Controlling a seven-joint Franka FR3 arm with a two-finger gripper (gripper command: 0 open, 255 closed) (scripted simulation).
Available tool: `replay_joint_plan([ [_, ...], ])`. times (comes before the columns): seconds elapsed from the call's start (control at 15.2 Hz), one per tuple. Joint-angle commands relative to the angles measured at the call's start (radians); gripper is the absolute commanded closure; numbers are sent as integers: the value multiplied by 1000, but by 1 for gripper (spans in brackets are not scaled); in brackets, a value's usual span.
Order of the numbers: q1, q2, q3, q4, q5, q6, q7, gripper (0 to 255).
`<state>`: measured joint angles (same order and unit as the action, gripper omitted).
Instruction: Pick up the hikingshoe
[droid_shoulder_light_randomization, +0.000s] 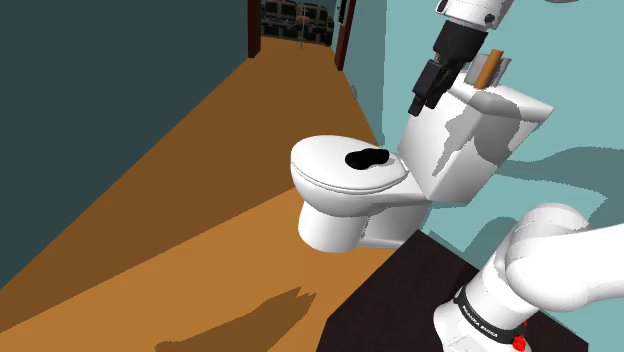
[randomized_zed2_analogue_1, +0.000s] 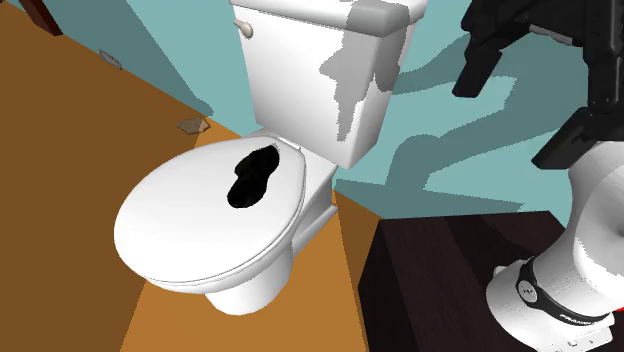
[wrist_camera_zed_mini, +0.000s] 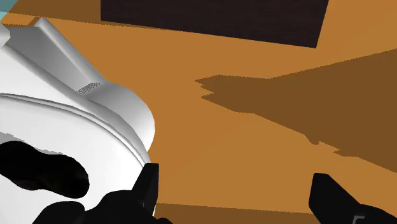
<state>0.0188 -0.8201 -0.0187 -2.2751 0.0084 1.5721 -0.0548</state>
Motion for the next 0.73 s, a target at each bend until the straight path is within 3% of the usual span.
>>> replay_joint_plan([
  [0.0, 0, 0, 0, 0, 0, 0, 0, 0],
  [0.66, 40, 169, -266, -28, -116, 135, -445, 0],
])
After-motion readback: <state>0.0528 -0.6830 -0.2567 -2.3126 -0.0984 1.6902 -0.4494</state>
